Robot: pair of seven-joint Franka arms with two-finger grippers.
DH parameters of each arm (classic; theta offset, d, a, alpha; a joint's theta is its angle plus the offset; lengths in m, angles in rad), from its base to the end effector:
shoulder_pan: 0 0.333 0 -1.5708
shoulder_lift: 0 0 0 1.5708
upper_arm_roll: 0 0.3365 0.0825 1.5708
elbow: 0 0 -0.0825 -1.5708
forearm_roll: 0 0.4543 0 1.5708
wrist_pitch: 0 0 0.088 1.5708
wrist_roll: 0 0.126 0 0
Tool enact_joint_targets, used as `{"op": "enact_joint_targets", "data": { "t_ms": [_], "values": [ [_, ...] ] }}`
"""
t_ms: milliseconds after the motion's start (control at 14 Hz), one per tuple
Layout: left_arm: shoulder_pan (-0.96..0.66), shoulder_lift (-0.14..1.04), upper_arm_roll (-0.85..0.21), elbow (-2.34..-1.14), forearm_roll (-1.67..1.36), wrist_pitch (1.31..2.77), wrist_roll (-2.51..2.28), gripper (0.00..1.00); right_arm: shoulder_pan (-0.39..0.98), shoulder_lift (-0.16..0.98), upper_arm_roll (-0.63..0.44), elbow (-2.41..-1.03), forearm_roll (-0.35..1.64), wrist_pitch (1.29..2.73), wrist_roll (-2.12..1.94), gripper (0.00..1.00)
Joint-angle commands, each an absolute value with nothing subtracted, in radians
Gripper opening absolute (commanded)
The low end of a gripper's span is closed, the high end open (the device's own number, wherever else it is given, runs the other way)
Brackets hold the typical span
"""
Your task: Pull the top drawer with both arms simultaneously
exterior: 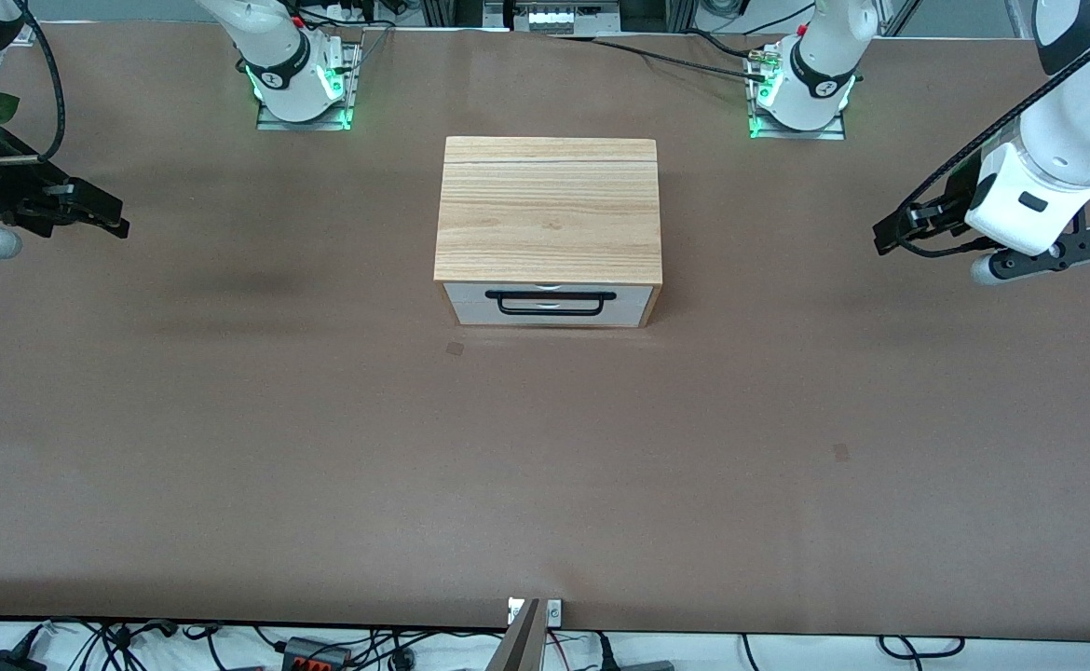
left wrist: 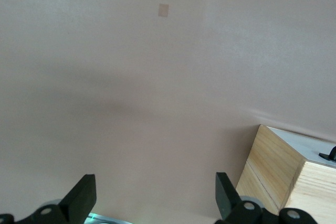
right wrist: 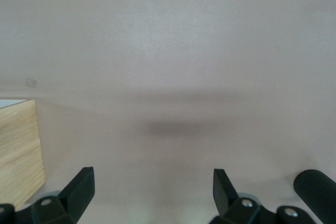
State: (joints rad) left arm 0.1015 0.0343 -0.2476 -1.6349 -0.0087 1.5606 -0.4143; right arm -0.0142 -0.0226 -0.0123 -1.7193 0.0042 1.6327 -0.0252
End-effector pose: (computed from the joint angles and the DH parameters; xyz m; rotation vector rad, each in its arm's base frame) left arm 0.6212 -0.0904 0.5698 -3.0957 -0.4177 0.1690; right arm 0.6155 -0.0159 0.5647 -3.1339 0.0026 0.1001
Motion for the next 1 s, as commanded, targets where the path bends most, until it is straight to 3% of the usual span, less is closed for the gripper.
{"op": "enact_joint_targets", "data": {
  "t_ms": [0,286,643,929],
  "values": [
    [0.110,0.031,-0.249,-1.632,-0.029,1.565,-0.394,1.00,-0.028,-0.026,0.002,-1.709,-0.005,1.617,-0.026,1.00],
    [0.110,0.041,-0.245,-1.632,-0.053,1.566,-0.394,1.00,-0.028,-0.026,0.002,-1.709,-0.006,1.617,-0.029,1.00],
    [0.120,0.126,-0.158,-1.631,-0.449,1.572,-0.347,1.00,-0.026,-0.023,0.003,-1.707,-0.006,1.617,-0.038,1.00],
    [0.132,0.146,-0.159,-1.629,-0.495,1.580,-0.288,1.00,0.038,0.043,0.005,-1.709,-0.002,1.614,-0.038,1.00]
  ]
}}
